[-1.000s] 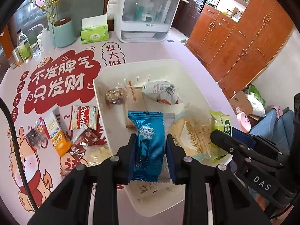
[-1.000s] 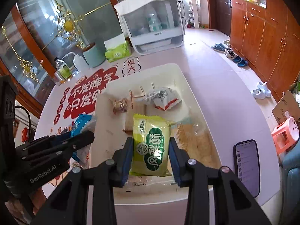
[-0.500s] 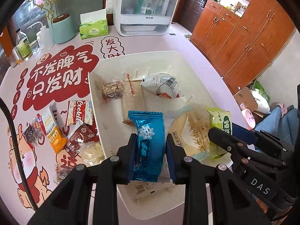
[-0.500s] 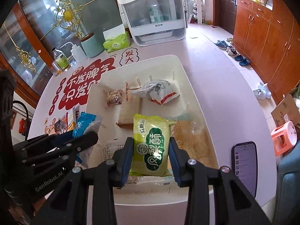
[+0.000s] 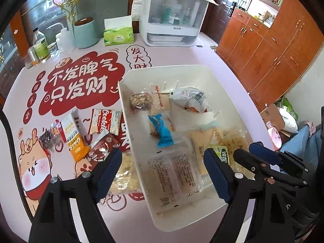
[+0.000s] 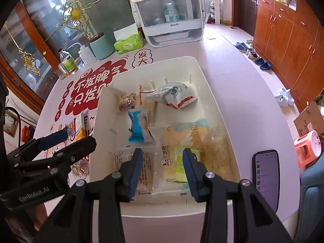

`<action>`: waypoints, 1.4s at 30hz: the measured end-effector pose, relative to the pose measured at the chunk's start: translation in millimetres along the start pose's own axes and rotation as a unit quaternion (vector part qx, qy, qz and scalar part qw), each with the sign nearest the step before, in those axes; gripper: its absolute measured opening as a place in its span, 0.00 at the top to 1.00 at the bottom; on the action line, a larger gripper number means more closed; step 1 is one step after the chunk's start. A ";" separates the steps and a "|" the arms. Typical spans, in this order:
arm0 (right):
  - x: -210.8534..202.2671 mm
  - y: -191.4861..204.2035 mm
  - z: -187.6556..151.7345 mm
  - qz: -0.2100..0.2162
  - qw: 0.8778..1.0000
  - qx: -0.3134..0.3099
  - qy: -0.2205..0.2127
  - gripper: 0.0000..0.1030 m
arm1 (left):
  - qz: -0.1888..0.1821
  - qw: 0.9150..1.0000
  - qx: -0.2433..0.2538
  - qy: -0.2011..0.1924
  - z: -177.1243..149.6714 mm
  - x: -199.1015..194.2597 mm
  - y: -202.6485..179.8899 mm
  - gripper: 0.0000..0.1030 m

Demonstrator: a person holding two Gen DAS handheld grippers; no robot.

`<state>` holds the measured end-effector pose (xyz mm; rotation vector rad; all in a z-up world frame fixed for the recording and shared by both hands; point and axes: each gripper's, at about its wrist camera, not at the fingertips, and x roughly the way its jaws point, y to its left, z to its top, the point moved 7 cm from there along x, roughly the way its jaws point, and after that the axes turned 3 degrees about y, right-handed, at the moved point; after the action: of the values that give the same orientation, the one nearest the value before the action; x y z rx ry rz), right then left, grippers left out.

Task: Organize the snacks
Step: 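Withdraw both tools from the tray toward the remaining snacks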

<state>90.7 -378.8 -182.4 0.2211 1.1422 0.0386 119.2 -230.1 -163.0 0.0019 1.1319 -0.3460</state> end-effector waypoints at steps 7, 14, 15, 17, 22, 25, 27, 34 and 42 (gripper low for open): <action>-5.6 9.7 -7.0 0.010 1.000 -0.003 -0.004 0.60 | 0.010 1.000 0.004 -0.015 -6.6 -20.6 11.9 0.21; -19.1 25.5 -11.7 0.020 1.000 -0.011 -0.018 0.60 | 0.020 0.999 0.013 -0.031 -15.5 -45.7 30.0 0.20; -20.5 28.6 -12.7 0.022 1.000 -0.011 -0.020 0.60 | 0.021 0.999 0.015 -0.032 -17.4 -48.8 32.5 0.20; -22.5 35.6 -14.6 0.026 0.999 -0.011 -0.021 0.60 | 0.026 0.999 0.020 -0.036 -20.7 -55.5 36.8 0.20; -24.8 60.3 -19.2 0.038 0.999 -0.022 -0.024 0.60 | 0.041 0.998 0.029 -0.045 -28.3 -69.5 52.3 0.20; -26.5 75.0 -21.8 0.043 0.998 -0.031 -0.026 0.60 | 0.041 0.998 0.022 -0.048 -32.6 -79.8 68.4 0.20; -27.0 86.0 -23.5 0.045 0.998 -0.037 -0.026 0.60 | 0.043 0.998 0.017 -0.049 -35.1 -85.3 77.2 0.20; -27.6 125.0 -28.3 0.051 0.997 -0.056 -0.027 0.60 | 0.058 0.996 -0.005 -0.062 -43.4 -109.2 125.6 0.20; -32.6 161.5 -25.8 0.051 0.996 -0.068 -0.039 0.60 | 0.089 0.992 -0.027 -0.088 -40.2 -141.1 188.9 0.20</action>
<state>67.0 -221.6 -132.1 0.1573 1.0451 0.1958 81.5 -6.1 -87.8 0.0241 0.9575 -0.1537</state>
